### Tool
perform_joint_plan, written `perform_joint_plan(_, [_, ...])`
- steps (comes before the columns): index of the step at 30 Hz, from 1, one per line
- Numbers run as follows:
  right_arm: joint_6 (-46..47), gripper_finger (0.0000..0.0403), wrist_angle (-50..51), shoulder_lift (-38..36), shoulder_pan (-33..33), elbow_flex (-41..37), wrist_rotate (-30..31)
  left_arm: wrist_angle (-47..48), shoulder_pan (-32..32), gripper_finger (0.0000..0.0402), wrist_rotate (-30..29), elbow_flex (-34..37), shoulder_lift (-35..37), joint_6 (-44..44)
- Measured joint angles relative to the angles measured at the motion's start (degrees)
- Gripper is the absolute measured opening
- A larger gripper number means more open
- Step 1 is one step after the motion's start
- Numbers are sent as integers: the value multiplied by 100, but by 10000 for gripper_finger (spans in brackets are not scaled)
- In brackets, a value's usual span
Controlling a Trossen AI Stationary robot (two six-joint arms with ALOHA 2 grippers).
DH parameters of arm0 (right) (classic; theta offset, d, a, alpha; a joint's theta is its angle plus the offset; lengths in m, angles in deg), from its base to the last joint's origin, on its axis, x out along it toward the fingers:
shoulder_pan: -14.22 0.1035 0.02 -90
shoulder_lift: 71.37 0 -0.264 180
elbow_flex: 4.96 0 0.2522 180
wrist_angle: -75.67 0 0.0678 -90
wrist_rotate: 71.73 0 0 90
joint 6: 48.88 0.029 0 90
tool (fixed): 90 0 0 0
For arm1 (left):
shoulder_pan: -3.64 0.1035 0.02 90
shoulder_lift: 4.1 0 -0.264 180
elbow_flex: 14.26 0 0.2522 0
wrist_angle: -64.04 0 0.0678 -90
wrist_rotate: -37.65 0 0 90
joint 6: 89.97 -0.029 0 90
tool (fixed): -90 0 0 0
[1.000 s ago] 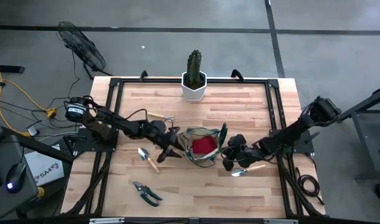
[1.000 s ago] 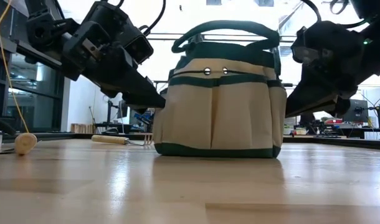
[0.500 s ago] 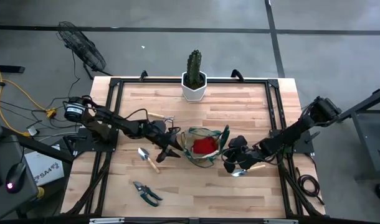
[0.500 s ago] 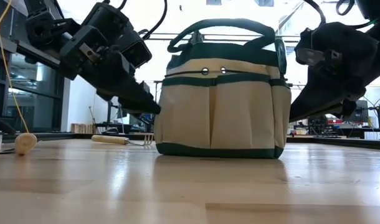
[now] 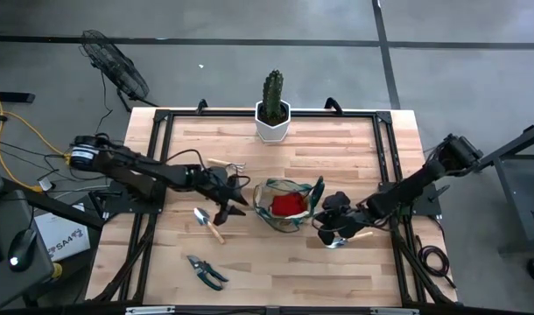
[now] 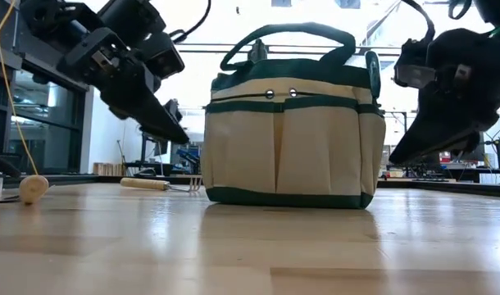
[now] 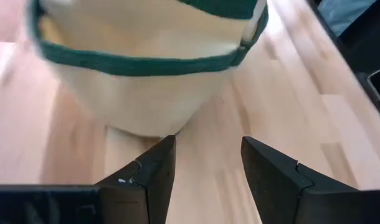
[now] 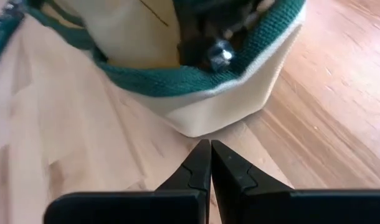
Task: Pick & Place Garden tools in Gardening bag
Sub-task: Adjust the green shears in the brown gardening bag
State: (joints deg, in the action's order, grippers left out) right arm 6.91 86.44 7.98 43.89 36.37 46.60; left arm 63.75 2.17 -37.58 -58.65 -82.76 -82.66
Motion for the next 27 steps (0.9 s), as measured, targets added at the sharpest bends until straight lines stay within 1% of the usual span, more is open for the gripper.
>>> perform_joint_plan(7, [-48,3,603,-832,174,0,30,775,0,180,-471,-7,625,-60])
perform_joint_plan(9, [-48,3,847,-1094,274,0,138,1004,-2,180,-575,0,808,-88])
perform_joint_plan(13, [-53,3,1258,-1626,476,2,605,1438,-2,180,-788,4,1155,-92])
perform_joint_plan(18, [-72,3,1741,-2117,660,0,1398,1815,-2,180,-1087,-2,1619,-102])
perform_joint_plan(21, [-154,4,1783,-2264,682,0,1583,2044,-2,180,-1220,-2,1901,-107])
perform_joint_plan(24, [-202,18,1767,-2318,682,0,1585,2263,-2,180,-1275,0,2153,-107])
perform_joint_plan(27, [-203,50,1772,-2315,682,0,1573,2340,-2,180,-1283,-10,2297,-106])
